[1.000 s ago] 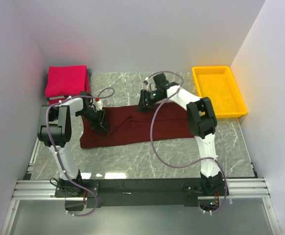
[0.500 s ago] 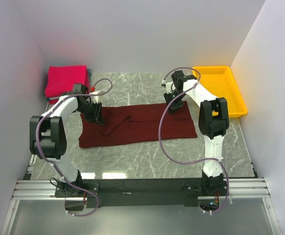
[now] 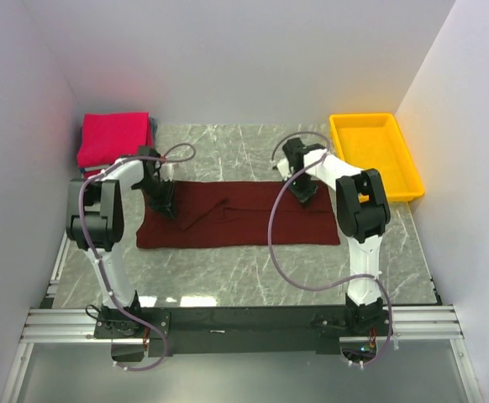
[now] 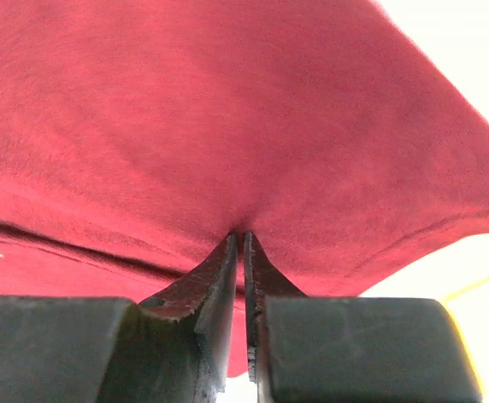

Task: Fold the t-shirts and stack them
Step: Fold the tshirt

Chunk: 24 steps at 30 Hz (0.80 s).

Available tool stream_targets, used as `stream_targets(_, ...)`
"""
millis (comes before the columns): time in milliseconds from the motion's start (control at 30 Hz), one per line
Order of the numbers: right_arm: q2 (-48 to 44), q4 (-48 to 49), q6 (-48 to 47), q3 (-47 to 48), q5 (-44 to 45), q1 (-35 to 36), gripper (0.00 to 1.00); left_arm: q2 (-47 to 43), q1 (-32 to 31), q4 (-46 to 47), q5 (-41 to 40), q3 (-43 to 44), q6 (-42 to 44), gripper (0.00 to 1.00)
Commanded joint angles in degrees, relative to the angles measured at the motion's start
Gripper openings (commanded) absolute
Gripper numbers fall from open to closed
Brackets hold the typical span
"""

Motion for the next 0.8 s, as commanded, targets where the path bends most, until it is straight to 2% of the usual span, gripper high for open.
stream_targets(0, -0.9, -4.7, -3.1, -9.0, 6.2, 4.1, 0.13, 6.5, -0.7, 2.1, -6.5, 6.6, 1.1, 0.25)
stream_targets(133, -7.4, -7.4, -1.2, -19.6, 0.0, 9.3, 0.1, 16.9, -1.7, 0.7, -7.2, 19.4, 1.9, 0.25)
stream_targets(167, -9.0, -8.0, -0.7, -21.1, -5.0, 12.6, 0.1, 18.8, -2.0, 0.0, -7.2, 26.5, 2.1, 0.25)
stream_targets(233, -13.9, -9.9, 0.5, -23.2, -12.1, 16.2, 0.11, 24.8, -2.0, -0.7, -6.5, 34.3, 2.8, 0.26)
stream_targets(267, -15.8, -10.4, 1.0, -23.0, -19.4, 18.3, 0.11, 26.3, -1.9, -1.1, -6.3, 42.0, 2.7, 0.26)
stream_targets(300, -19.0, -11.1, 1.8, -22.3, -23.7, 21.3, 0.12, 27.5, -1.8, -1.7, -4.3, 45.4, 2.5, 0.29)
stream_targets(367, -21.6, -11.4, 3.3, -18.3, -29.3, 22.3, 0.14, 27.7, -1.7, -1.4, -3.1, 51.2, 1.6, 0.3)
stream_targets(433, -24.0, -11.2, 5.5, -14.7, -32.8, 20.9, 0.15, 23.1, -1.3, 0.6, -0.1, 50.9, 0.5, 0.32)
stream_targets(533, -25.8, -9.3, 5.8, -13.3, -29.9, 17.6, 0.15, 13.5, -1.4, 3.9, 2.8, 43.4, -0.9, 0.35)
stream_targets(600, -25.3, -6.4, 6.2, -13.7, -26.9, 16.1, 0.16, 9.0, -1.7, 4.6, 4.8, 35.2, -1.5, 0.37)
stream_targets(667, -23.2, -5.9, 6.2, -12.7, -23.6, 14.7, 0.16, 4.7, -2.8, 5.0, 3.6, 28.1, -4.2, 0.36)
stream_targets(767, -18.3, -4.8, 7.0, -11.3, -21.7, 14.4, 0.13, 3.0, -3.6, 3.0, 4.4, 21.3, -7.9, 0.27)
